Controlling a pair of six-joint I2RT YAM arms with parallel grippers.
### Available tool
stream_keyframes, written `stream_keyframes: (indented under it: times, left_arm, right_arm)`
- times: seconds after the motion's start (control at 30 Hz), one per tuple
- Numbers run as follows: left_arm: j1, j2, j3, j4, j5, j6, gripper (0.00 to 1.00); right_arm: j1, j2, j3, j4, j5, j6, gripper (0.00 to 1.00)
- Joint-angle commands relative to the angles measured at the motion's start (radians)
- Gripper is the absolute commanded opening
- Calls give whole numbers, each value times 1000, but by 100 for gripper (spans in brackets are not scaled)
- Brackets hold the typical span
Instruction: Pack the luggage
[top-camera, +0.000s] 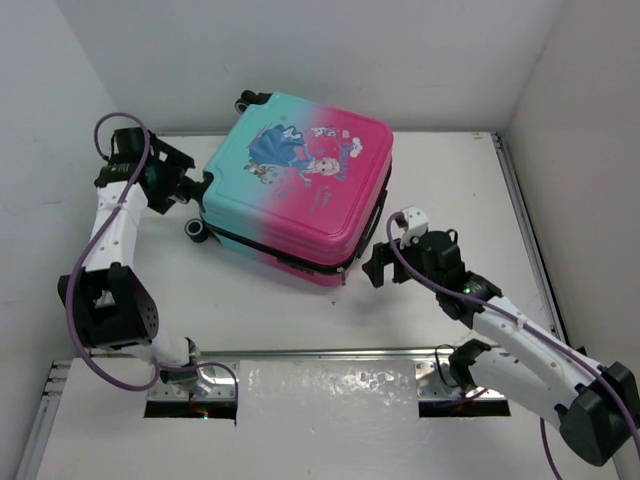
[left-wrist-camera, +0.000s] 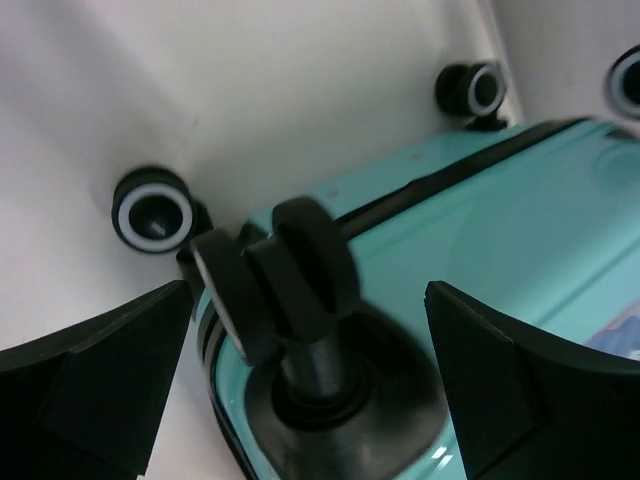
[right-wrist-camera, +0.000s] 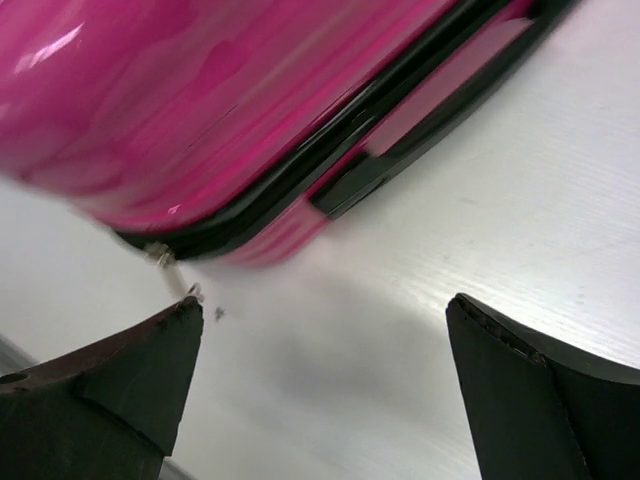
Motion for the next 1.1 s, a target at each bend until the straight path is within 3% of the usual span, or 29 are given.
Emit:
stream_keyframes:
  times: [0.0,0.13,0.2,0.3,0.37,0.4,0.5,0.53,0.63,0.83,0.87,0.93,0.97,1.07]
  left_arm:
    - [-23,-28,-40,40,129,-42,100]
    - [-71,-12,-79,76,138,-39,97]
    - [-82,6,-103,85,138,-39,91]
    - [-83,23,-131,104,138,-36,67]
    - [-85,29,-138,120,140,-36,33]
    - [-85,32,-142,123,150,-30,24]
    - [-85,43,-145,143,184,-13,12]
    - [-85,48,-145,145,193,-8,0]
    - [-83,51,-160,177,242,10,0]
    - [-83,45,-223,252,310,36,0]
    - [-83,45,-232,272,316,37,0]
    - [-85,45,-249,288,321,40,0]
    - [-83,46,-253,301,319,41,0]
    - [-79,48,-273,341,318,46,0]
  right_arm:
    - [54,-28,-42,55,-106,-84,99]
    - [97,24,-108,170,-120,-120,99]
    - [100,61,-125,254,-138,-117,99]
    - [117,144,-107,334,-120,-118,99]
    - [138,208,-84,351,-100,-112,97]
    - [157,230,-61,370,-95,-104,94]
    - [218,291,-32,428,-65,-81,90]
    - [233,302,-27,439,-55,-66,89]
    - [275,336,-21,491,10,-26,82]
    - [280,389,-4,543,127,11,49]
    - [281,394,-1,537,155,8,36]
    - [280,397,2,537,182,-6,20]
    - [280,394,2,511,222,-15,0]
    - [281,353,-39,494,303,-55,0]
